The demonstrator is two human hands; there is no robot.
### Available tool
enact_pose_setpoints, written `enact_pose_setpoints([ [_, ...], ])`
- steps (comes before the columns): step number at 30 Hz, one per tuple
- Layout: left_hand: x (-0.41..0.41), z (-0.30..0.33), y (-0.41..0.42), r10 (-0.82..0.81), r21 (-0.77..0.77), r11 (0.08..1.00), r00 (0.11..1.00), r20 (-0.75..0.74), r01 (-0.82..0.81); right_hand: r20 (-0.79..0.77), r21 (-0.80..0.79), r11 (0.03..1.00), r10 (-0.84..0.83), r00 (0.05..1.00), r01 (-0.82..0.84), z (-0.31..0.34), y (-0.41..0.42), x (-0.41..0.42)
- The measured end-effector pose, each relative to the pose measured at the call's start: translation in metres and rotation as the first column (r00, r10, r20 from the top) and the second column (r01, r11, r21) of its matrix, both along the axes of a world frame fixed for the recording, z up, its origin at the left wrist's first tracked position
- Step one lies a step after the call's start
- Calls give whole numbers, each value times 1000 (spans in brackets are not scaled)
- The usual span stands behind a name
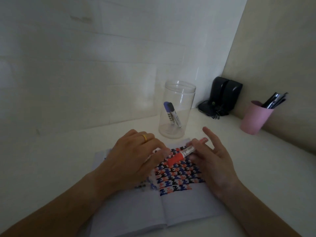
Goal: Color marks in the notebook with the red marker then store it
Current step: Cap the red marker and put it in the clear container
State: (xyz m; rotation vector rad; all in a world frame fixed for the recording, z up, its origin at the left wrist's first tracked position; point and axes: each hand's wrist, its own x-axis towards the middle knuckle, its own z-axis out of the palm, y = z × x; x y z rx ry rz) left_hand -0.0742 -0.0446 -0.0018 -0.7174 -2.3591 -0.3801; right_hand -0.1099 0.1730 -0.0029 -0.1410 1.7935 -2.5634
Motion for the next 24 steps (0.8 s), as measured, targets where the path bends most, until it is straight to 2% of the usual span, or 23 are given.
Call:
enact_pose_setpoints([
  [3, 0, -10, -9, 79, 4, 997, 997, -21, -79, 38, 152, 977, -156, 987, 149, -16, 0, -3],
  [6, -4, -23, -12, 162, -6, 987, 987, -4, -162, -151, 303, 904, -266, 952, 301, -8, -2, -7],
  [8, -2, -22, -14, 214, 3, 977, 977, -2, -214, -348, 281, 875, -289, 892, 394, 25, -6, -14],
  [11, -3, -16, -16, 251, -3, 968, 968, -18, -251, -575, 151, 864, -319, 754, 481, 86, -17, -29],
  [14, -4, -18, -17, 261, -16, 965, 965, -37, -262, -728, 95, 798, -352, 588, 595, 131, -31, -47],
  [16, -4, -19, -17, 258, -18, 966, 965, -43, -259, -779, 132, 737, -337, 529, 663, 143, -39, -61],
  [19, -5, -19, -18, 245, -11, 969, 968, -48, -246, -816, 303, 632, -215, 537, 713, 137, -48, -85],
  [21, -5, -19, -18, 243, -7, 970, 969, -49, -244, -803, 443, 521, -131, 581, 730, 123, -50, -99],
  [24, -5, -19, -19, 246, -13, 969, 969, -35, -246, -746, 561, 424, -113, 656, 711, 108, -50, -111],
])
